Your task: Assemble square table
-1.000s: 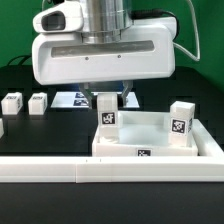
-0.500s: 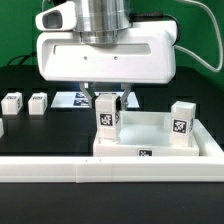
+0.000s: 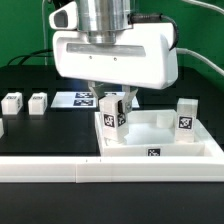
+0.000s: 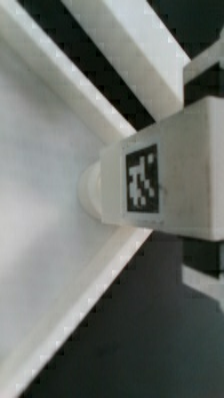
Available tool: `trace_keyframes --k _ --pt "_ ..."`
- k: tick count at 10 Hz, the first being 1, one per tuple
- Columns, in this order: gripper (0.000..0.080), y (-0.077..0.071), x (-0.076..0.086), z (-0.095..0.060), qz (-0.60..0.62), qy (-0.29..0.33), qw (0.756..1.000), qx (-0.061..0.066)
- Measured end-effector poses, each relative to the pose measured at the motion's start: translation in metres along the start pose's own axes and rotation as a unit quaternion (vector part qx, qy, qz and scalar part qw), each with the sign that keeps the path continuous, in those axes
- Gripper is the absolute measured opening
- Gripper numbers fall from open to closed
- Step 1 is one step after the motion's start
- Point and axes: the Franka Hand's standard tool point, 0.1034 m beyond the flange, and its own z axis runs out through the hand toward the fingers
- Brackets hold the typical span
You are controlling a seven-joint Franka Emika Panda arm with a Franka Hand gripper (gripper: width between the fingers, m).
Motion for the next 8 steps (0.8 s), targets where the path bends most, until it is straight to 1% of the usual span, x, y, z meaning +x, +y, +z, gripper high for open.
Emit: trace_keyframes --k 2,4,5,7,8 --pt "0.0293 -0.0011 0.0010 0.0003 0.073 0.004 0.997 0.003" --pt "0.0293 -0.0031 0.0024 0.0008 0.173 0.006 0.985 0.010" --pt "0.0293 -0.0033 0.0022 0.0008 0.194 0.006 0.981 0.011" --pt "0.0293 -0.0059 -0.0006 0.0014 0.277 0.002 0.961 0.013" --pt "0.0293 -0.0062 -0.0009 0.0014 0.289 0.001 0.957 0.014"
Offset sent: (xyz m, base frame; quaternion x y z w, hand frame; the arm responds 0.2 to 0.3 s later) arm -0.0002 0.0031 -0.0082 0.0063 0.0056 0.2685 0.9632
